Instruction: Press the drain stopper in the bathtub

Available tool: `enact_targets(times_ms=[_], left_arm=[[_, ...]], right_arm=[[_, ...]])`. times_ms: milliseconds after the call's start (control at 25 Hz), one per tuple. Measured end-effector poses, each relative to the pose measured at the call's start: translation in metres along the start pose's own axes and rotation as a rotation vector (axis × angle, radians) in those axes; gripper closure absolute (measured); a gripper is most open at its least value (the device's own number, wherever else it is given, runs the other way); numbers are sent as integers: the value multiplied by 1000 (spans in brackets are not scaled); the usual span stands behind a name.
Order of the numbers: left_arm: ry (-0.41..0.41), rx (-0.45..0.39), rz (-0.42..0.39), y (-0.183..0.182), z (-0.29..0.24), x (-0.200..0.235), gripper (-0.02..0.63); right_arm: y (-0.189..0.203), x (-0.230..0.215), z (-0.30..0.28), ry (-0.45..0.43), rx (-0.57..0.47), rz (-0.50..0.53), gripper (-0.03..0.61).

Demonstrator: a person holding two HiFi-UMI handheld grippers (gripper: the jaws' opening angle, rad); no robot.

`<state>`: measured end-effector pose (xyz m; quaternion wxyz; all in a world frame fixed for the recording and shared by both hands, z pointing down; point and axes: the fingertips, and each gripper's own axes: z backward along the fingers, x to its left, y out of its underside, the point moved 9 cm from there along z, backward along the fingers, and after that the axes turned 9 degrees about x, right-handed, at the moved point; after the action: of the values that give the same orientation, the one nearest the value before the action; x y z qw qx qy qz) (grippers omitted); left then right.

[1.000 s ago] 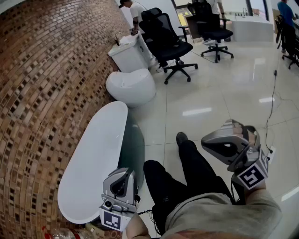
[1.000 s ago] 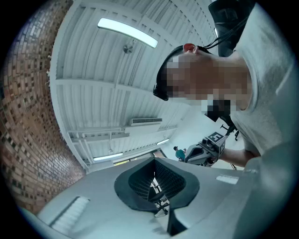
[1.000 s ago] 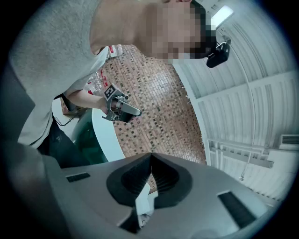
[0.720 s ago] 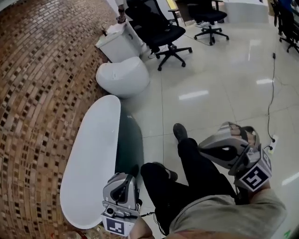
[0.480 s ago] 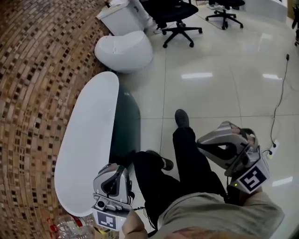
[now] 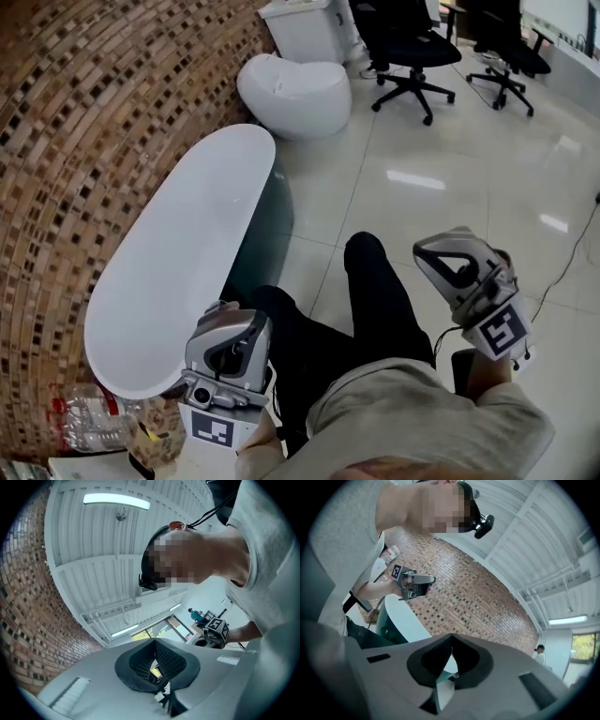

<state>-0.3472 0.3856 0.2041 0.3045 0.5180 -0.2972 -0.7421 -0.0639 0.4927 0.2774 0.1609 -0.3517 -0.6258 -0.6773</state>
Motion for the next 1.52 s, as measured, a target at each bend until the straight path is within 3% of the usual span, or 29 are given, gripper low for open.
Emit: enact_targets(times_ms=[160, 320, 520, 680, 840, 1040, 1240, 1520], left_arm=[[-96, -23, -91, -25, 29, 14, 604], [-212, -8, -129, -45, 58, 14, 604], [-301, 86, -128, -48, 59, 20, 604], [-258, 159, -132, -31, 12, 27, 604], [-212, 275, -110, 14, -36, 34, 604], [-258, 368, -67, 64, -57, 63, 604], [-382, 403, -86, 71, -48, 74, 604], [-623, 387, -138, 53, -34, 63, 604]], right_arm=[[-46, -11, -10, -17, -84, 197, 578], [-66, -15, -22, -87, -178, 214, 578], [-58, -32, -56, -167, -231, 230, 578], [-32, -53, -80, -249, -277, 164, 578], [21, -73, -118, -338, -304, 56, 578], [71, -88, -195, -402, -273, -35, 578], [67, -96, -229, -495, -337, -1, 578], [40, -113, -252, -623, -459, 150, 578]])
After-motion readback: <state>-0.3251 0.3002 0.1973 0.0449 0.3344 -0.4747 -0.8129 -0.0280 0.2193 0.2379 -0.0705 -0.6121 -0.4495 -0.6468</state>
